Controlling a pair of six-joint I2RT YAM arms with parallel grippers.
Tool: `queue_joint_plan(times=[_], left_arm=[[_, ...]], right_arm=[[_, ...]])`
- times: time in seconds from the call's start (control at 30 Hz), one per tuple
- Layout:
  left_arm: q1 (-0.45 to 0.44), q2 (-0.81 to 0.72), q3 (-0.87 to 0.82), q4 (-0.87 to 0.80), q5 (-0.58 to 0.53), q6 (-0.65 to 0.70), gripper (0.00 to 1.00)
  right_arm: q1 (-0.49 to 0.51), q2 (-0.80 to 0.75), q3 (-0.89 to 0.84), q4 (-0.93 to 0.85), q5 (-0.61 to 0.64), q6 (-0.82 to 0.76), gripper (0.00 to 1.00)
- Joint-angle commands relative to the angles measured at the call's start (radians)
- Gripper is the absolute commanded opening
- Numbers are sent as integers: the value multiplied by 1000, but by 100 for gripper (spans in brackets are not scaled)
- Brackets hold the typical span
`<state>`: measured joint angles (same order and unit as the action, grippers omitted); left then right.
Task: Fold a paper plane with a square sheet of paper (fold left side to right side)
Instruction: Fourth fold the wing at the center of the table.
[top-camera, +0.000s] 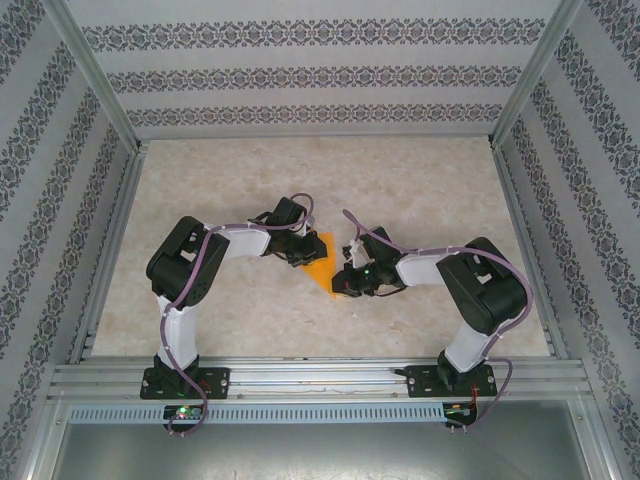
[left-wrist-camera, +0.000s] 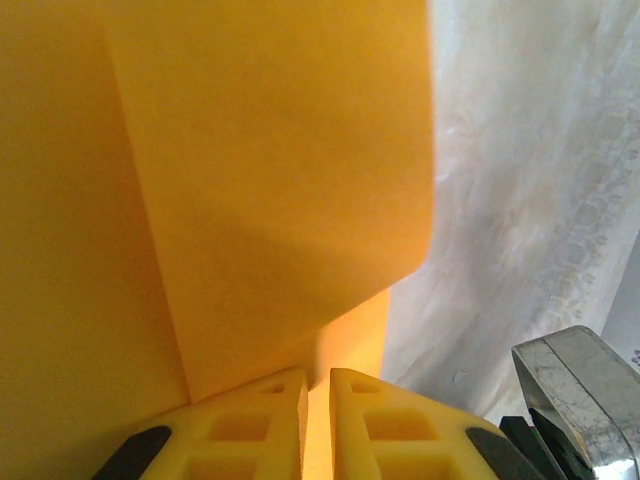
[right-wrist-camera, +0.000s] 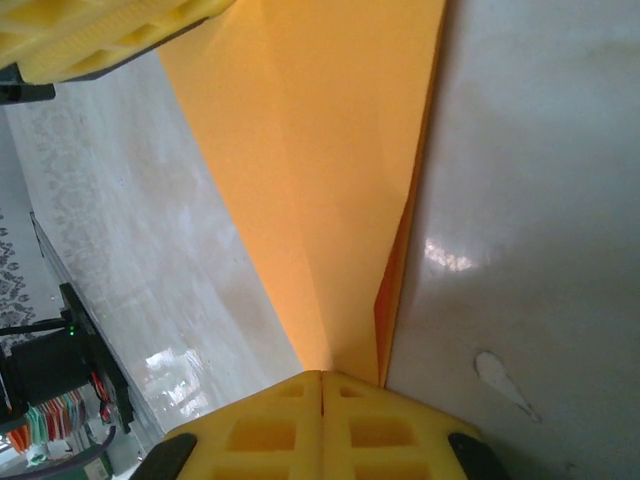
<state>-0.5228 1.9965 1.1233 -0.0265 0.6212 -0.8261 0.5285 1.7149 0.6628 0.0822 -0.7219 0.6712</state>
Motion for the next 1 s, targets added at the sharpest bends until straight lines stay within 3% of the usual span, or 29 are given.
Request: queue_joint_plan(times=[0.0,0.4,0.63,0.8,0.97], left_arm=[[-5,38,-28,-48,-46,22,16],[-2,39,-27,-47,-45,22,16],[-2,35,-20,-52,-43,27,16],[-3,35,-18,-50,-40,27,16],[-2,33,-19,-47,-41,25,16]], right_arm=[[25,-4,-44,-144,21,-38,6],[33,-61,-78,-221,26,-58,7],[-5,-209,-55,-250,-20,-50,9],[-56,-215,-41,-140,-60,-19,9],[-43,-122,20,-20,-41,25,1]])
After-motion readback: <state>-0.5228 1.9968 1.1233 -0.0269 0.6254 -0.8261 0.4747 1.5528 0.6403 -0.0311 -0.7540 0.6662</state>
